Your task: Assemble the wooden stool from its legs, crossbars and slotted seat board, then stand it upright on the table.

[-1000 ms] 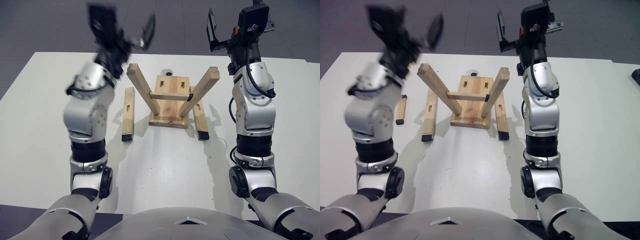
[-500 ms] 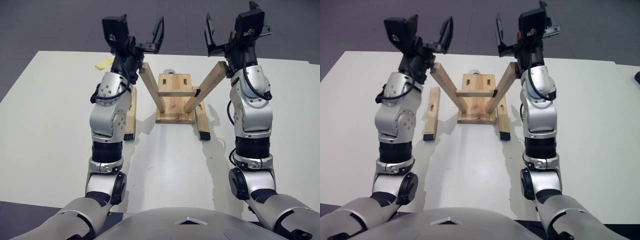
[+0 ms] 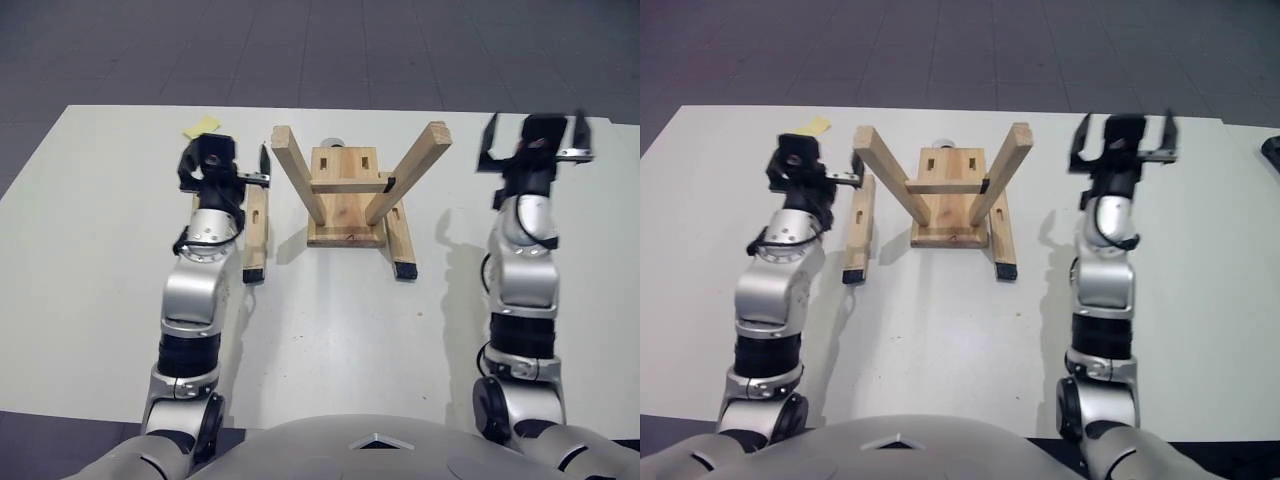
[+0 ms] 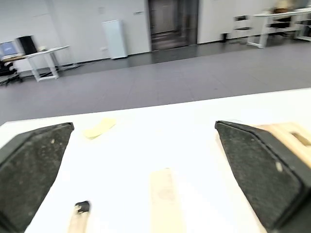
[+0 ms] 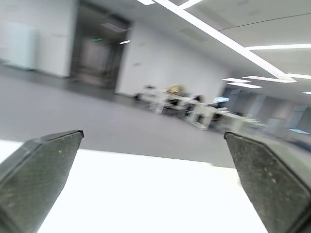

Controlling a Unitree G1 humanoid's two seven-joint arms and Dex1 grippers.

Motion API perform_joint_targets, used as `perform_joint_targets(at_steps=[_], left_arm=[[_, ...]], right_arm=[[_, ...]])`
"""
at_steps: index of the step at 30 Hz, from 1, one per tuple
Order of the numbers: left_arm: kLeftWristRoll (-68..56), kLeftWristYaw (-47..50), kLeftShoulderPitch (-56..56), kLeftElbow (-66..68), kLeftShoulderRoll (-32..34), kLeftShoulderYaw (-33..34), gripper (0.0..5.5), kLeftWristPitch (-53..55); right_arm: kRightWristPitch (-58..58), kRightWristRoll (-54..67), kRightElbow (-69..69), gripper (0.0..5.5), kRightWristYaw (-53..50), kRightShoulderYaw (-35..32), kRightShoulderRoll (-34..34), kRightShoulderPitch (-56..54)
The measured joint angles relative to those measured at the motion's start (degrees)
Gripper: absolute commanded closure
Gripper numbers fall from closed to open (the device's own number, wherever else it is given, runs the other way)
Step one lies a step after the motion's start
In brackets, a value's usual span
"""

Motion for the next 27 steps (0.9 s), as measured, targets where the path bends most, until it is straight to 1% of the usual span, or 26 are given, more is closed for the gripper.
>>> perform_joint_targets(at_steps=[1, 3, 8, 10, 12, 13, 14, 16, 17, 20, 21, 23, 27], left_arm=[[0.87, 0.01, -0.05, -0.14, -1.01, -1.79, 0.1, 0.0], [3.46, 0.95, 0.14, 0.01, -2.12, -3.7, 0.1, 0.34], [5.44, 1.34, 0.09, 1.32, -3.52, -3.46, 0.1, 1.16], [5.24, 2.72, 0.12, 2.21, -5.67, -1.19, 0.1, 2.42], [4.8, 5.74, 0.19, 2.42, -8.34, 4.6, 0.1, 4.15], [4.71, 7.42, 0.24, 2.18, -8.79, 8.23, 0.1, 4.37], [5.04, 8.34, 0.35, 1.63, -8.68, 10.21, 0.1, 4.39], [6.0, 8.28, 0.29, -0.61, -7.44, 11.22, 0.1, 3.45], [6.47, 7.24, 0.24, -1.37, -6.71, 10.17, 0.1, 2.64], [7.58, 0.18, -1.28, -4.06, -4.87, -0.5, 0.1, -2.51], [8.12, -0.51, -1.43, -4.21, -5.09, -2.88, 0.1, -3.53], [9.62, -0.79, -1.05, -3.88, -3.91, -3.67, 0.1, -3.83], [10.49, -0.62, -0.34, -0.91, -4.26, -3.26, 0.1, -2.82]], right_arm=[[0.11, -0.06, -1.09, 0.11, 0.37, 2.12, 1.26, 0.48], [1.33, -1.05, -2.86, 0.11, -0.39, 3.4, 2.85, 1.65], [2.96, -2.32, -3.81, 0.11, -1.07, 3.91, 4.18, 2.77], [4.12, -2.62, -3.48, 0.11, -2.6, 2.98, 4.75, 2.77], [5.93, -2.91, -3.02, 0.11, -5.55, -1.08, 4.93, 2.78], [6.96, -2.84, -2.73, 0.11, -7.1, -4.3, 4.77, 2.8], [7.35, -2.71, -2.47, 0.11, -7.88, -6.39, 4.26, 2.88], [7.42, -2.09, -2.03, 0.11, -7.66, -8.12, 3.09, 2.94], [7.03, -1.71, -2.06, 0.11, -6.67, -7.8, 2.89, 2.96], [4.06, 0.55, -4.21, 0.11, -0.37, -1.36, 3.39, 2.9], [3.71, 0.45, -5.26, 0.11, 0.51, 0.64, 4.07, 2.91], [3.68, 0.37, -6.34, 0.11, 1.64, 1.64, 3.42, 3.95], [3.68, -0.13, -7.3, 0.11, 1.67, 3.18, 3.46, 4.65]])
